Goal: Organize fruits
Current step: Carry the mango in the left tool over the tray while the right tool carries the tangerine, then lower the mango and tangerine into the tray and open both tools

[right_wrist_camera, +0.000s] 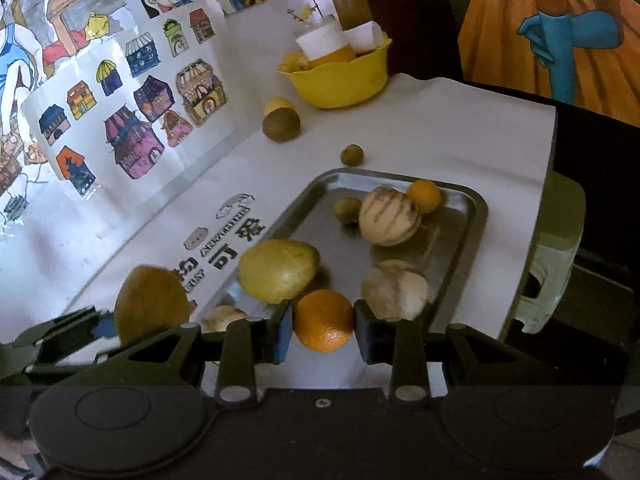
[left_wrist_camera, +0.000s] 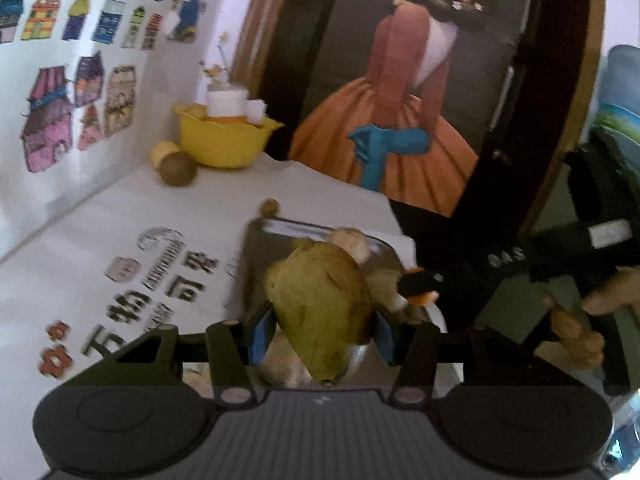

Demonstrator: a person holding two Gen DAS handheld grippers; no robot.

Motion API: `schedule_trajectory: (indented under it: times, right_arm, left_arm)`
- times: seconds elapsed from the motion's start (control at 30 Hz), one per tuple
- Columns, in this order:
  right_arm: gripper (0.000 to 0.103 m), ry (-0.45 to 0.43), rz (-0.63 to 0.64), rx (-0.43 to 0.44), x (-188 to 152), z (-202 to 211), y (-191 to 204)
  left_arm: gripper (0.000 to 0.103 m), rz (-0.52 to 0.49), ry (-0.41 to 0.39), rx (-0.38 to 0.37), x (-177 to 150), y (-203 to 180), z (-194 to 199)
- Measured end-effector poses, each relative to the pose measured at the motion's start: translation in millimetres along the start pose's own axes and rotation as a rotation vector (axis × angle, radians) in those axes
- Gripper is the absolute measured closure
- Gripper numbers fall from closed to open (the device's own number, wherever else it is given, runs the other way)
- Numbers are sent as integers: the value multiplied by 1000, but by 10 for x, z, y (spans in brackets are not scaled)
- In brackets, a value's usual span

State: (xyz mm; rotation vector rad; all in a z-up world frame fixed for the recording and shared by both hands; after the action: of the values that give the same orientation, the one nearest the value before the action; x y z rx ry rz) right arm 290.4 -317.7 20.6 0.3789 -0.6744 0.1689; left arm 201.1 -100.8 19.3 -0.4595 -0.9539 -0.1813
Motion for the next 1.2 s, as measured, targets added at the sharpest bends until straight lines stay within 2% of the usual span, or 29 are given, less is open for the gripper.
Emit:
schedule_trajectory:
  times: [0.2, 0.57, 1.2]
  right_arm:
    - [69, 17, 6, -10, -48, -63, -109]
    - [69, 45, -5, -14, -158, -214, -224]
    - [69, 52, 0, -20, -235, -302, -243]
  left_arm:
    - [47, -24, 67, -25, -174, -179, -69]
    - [47, -55, 163, -22, -296, -308, -227]
    - [47, -35, 205, 3, -319, -277, -373]
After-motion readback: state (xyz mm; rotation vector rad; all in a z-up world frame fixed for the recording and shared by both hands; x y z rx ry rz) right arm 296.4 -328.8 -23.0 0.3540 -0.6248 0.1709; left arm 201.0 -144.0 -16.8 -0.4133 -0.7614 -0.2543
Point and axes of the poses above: each gripper's, at about its wrist camera, not at the fingertips, and z roughly against the way its jaws point, y to its left, x to its top, the point moved 2 cm from there along -z, roughly the way its jaws point, and after that the axes turned 3 degrees about -x, right-handed, at the moved point
